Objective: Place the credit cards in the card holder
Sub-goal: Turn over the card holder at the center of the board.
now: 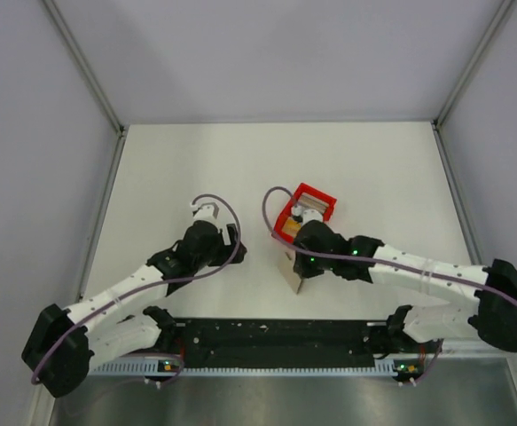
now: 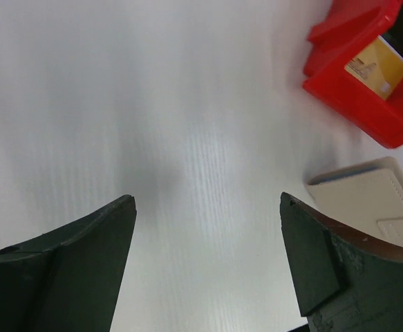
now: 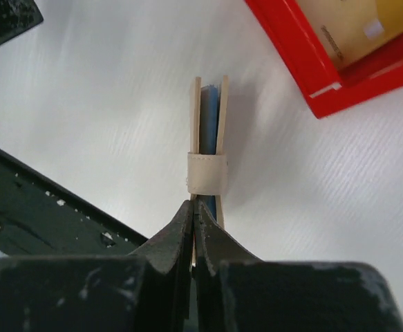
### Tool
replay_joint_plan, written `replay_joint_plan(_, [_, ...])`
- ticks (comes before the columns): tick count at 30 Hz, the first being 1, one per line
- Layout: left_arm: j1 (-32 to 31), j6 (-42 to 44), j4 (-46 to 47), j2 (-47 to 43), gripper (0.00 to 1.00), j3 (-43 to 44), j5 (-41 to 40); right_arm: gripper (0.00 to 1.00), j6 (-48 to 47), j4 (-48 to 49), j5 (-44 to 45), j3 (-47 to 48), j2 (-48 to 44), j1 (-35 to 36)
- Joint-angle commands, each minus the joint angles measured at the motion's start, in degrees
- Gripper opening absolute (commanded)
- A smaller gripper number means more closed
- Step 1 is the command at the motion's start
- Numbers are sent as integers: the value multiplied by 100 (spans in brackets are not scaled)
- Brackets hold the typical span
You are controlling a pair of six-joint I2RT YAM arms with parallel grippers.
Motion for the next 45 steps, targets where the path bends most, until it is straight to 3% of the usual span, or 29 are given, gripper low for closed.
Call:
replay_joint_plan(1, [110,-334,-967,-427,89,323,-1419,0,-268,-625,1707,978,1182,853])
replay_joint_plan(5, [391,-607,-1354,-831,90,244,-1606,0,-348,-687,2148,1646,2448,1653])
replay_joint_plan(9, [874,-713,-1530,-1279,91,7,-1448,0,-313,-652,2148,2121,3082,2058])
replay_joint_plan(17, [1323,-608,-1864,-1869,92,-73,-1290,1,-129,-661,2482,2518,3146,2261])
replay_joint_plan(18, [1323,-547,-1873,-1886,92,-55,-1255,9,20,-669,2421,2422,3032,2182])
replay_joint_plan(21, [1332,-265,-1794,-1878,92,-37,-606,58,223,-232,1895,1843,2497,1928])
replay_joint_plan(22, [1323,-230,-1777,-1878,92,-89,-334,69,310,-4,1571,1467,2216,1796])
replay_joint_plan(24, [1323,-291,-1716,-1904,92,-247,89,73,477,742,781,798,1820,1489])
replay_joint_plan(33, [1314,-634,-811,-1825,89,-1109,1960,74,2031,2026,-592,-390,1229,1294])
replay_joint_plan(38, [1262,-687,-617,-1781,84,-1399,2393,68,3088,3530,-937,-1138,1326,1276])
replay_joint_plan(45, [990,-889,-116,-1535,68,-1672,2639,64,3264,3997,-963,-1025,1676,1250])
